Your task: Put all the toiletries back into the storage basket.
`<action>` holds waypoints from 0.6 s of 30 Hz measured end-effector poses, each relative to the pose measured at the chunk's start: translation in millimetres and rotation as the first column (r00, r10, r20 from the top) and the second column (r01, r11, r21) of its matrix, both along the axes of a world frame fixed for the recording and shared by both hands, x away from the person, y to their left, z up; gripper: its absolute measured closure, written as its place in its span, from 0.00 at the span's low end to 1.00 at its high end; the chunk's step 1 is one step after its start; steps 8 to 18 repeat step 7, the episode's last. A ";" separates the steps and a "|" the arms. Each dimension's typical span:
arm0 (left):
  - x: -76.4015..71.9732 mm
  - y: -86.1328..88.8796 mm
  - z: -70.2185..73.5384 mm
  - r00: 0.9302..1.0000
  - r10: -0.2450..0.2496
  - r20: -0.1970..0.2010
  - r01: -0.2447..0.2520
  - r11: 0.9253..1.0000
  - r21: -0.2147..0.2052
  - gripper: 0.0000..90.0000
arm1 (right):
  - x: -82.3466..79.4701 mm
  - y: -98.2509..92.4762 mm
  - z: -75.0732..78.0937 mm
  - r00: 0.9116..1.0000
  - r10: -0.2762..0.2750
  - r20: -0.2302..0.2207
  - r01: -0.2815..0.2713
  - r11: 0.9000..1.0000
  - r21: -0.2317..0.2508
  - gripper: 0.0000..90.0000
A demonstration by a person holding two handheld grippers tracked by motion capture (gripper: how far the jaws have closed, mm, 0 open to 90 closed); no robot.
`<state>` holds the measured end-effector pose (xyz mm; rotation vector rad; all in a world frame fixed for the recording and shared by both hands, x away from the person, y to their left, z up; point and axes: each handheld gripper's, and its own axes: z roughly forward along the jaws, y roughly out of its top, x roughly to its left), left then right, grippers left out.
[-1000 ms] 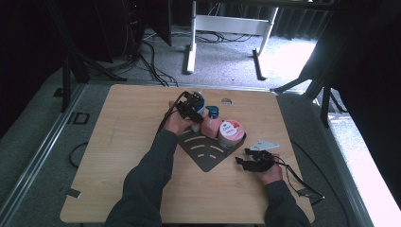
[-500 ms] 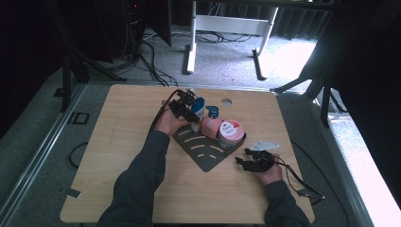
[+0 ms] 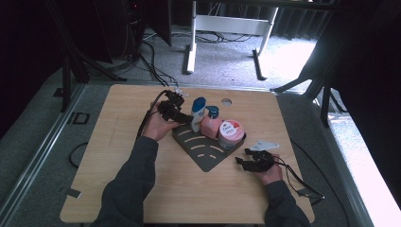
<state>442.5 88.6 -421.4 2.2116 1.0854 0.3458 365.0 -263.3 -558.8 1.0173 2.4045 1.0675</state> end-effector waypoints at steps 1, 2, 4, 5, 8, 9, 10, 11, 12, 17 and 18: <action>-2.5 3.0 0.1 1.000 0.006 0.010 -0.006 1.000 -0.018 0.38 | 0.0 0.1 0.0 1.000 -0.001 0.000 0.001 1.000 0.001 0.44; -4.5 6.0 -0.3 1.000 0.009 0.016 -0.009 1.000 -0.028 0.39 | 0.0 0.1 0.0 1.000 0.000 0.000 0.000 1.000 0.001 0.44; -8.6 10.1 -1.8 0.999 0.019 0.030 -0.018 1.000 -0.020 0.38 | 0.0 0.0 0.0 1.000 -0.001 0.000 0.001 1.000 0.000 0.44; -10.6 12.5 -2.9 0.999 0.024 0.034 -0.023 0.999 -0.028 0.38 | 0.0 0.1 0.0 1.000 0.000 0.000 0.000 1.000 0.000 0.44; -14.1 18.0 -5.7 0.999 0.033 0.037 -0.032 0.999 -0.037 0.38 | 0.1 0.0 0.0 1.000 0.000 0.001 0.000 1.000 0.001 0.44; -14.1 18.0 -5.7 0.999 0.033 0.037 -0.032 0.999 -0.037 0.38 | 0.1 0.0 0.0 1.000 0.000 0.001 0.000 1.000 0.001 0.44; -14.1 18.0 -5.7 0.999 0.033 0.037 -0.032 0.999 -0.037 0.38 | 0.1 0.0 0.0 1.000 0.000 0.001 0.000 1.000 0.001 0.44; -14.1 18.0 -5.7 0.999 0.033 0.037 -0.032 0.999 -0.037 0.38 | 0.1 0.0 0.0 1.000 0.000 0.001 0.000 1.000 0.001 0.44; -14.1 18.0 -5.7 0.999 0.033 0.037 -0.032 0.999 -0.037 0.38 | 0.1 0.0 0.0 1.000 0.000 0.001 0.000 1.000 0.001 0.44; -14.1 18.0 -5.7 0.999 0.033 0.037 -0.032 0.999 -0.037 0.38 | 0.1 0.0 0.0 1.000 0.000 0.001 0.000 1.000 0.001 0.44; -14.1 18.0 -5.7 0.999 0.033 0.037 -0.032 0.999 -0.037 0.38 | 0.1 0.0 0.0 1.000 0.000 0.001 0.000 1.000 0.001 0.44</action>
